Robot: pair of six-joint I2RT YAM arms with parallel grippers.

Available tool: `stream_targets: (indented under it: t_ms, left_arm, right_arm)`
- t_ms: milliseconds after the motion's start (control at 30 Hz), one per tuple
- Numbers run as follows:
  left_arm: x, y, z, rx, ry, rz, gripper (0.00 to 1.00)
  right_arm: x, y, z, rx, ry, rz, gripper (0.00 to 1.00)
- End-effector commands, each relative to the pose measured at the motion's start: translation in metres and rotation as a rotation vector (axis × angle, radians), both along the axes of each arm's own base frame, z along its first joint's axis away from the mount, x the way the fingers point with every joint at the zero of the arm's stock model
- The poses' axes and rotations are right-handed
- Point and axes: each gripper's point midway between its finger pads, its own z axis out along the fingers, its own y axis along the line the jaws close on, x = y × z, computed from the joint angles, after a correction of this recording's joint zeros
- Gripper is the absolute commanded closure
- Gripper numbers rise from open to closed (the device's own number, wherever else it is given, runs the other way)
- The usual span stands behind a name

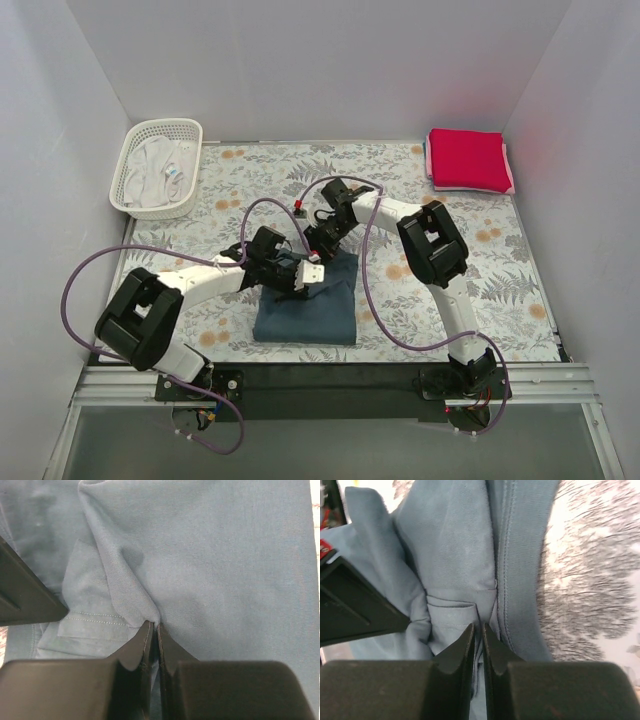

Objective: Fold and stack the t-shirts
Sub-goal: Fold the tshirt

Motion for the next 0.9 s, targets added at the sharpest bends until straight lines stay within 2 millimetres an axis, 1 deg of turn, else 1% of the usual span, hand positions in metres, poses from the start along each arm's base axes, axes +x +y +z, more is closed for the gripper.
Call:
stream_targets:
  t_ms: [0, 33, 67, 100, 167, 200, 267, 333, 367, 400, 467, 500, 567, 633, 733, 767, 833, 867]
  left_arm:
    - [-0.020, -0.005, 0.007, -0.031, 0.040, -0.039, 1.00]
    - [-0.024, -0.006, 0.007, -0.032, 0.045, -0.045, 1.00]
    - [-0.028, -0.007, 0.007, -0.032, 0.058, -0.044, 1.00]
    - [-0.030, -0.008, 0.009, -0.035, 0.060, -0.044, 1.00]
    - [-0.043, -0.011, 0.012, -0.044, 0.082, -0.058, 1.00]
    - [-0.048, -0.012, 0.013, -0.046, 0.091, -0.068, 1.00]
    - [-0.061, -0.013, 0.017, -0.047, 0.106, -0.091, 1.00]
    - [-0.070, -0.013, 0.021, -0.049, 0.107, -0.109, 1.00]
    - [-0.073, -0.011, 0.018, -0.042, 0.108, -0.108, 1.00]
    - [-0.074, -0.010, 0.018, -0.038, 0.106, -0.109, 1.00]
    - [-0.076, -0.007, 0.016, -0.029, 0.104, -0.106, 1.00]
    - [-0.077, -0.005, 0.014, -0.023, 0.107, -0.107, 1.00]
    - [-0.078, -0.004, 0.013, -0.017, 0.111, -0.104, 1.00]
    - [-0.080, -0.003, 0.012, -0.015, 0.118, -0.103, 1.00]
    - [-0.078, -0.005, 0.016, -0.021, 0.122, -0.097, 1.00]
    - [-0.077, -0.007, 0.017, -0.024, 0.119, -0.097, 1.00]
    - [-0.076, -0.008, 0.020, -0.027, 0.116, -0.098, 1.00]
    - [-0.074, -0.008, 0.021, -0.030, 0.109, -0.097, 1.00]
  right_arm:
    - [-0.023, -0.007, -0.009, 0.000, 0.052, 0.050, 0.82]
    - [-0.030, -0.009, -0.011, -0.002, 0.059, 0.060, 0.82]
    - [-0.040, -0.013, -0.014, -0.012, 0.068, 0.074, 0.82]
    - [-0.051, -0.012, -0.016, -0.017, 0.073, 0.099, 0.83]
    - [-0.068, -0.015, -0.015, -0.018, 0.094, 0.122, 0.83]
    - [-0.074, -0.013, -0.013, -0.013, 0.102, 0.134, 0.83]
    - [-0.078, -0.013, -0.006, 0.004, 0.110, 0.140, 0.83]
    - [-0.073, -0.014, -0.002, 0.007, 0.092, 0.136, 0.83]
    - [-0.070, -0.014, 0.002, 0.009, 0.080, 0.132, 0.83]
    - [-0.060, -0.015, 0.009, 0.011, 0.064, 0.117, 0.83]
    - [-0.053, -0.020, 0.014, 0.003, 0.062, 0.120, 0.82]
    - [-0.040, -0.018, 0.023, 0.016, 0.027, 0.114, 0.82]
    - [-0.036, -0.019, 0.030, 0.020, 0.013, 0.129, 0.82]
    - [-0.033, -0.014, 0.040, 0.047, -0.001, 0.136, 0.82]
    - [-0.030, -0.009, 0.038, 0.056, 0.012, 0.140, 0.82]
    - [-0.031, -0.009, 0.030, 0.045, 0.029, 0.141, 0.83]
    - [-0.033, -0.009, 0.023, 0.052, 0.046, 0.149, 0.83]
    - [-0.035, -0.010, 0.016, 0.047, 0.069, 0.152, 0.84]
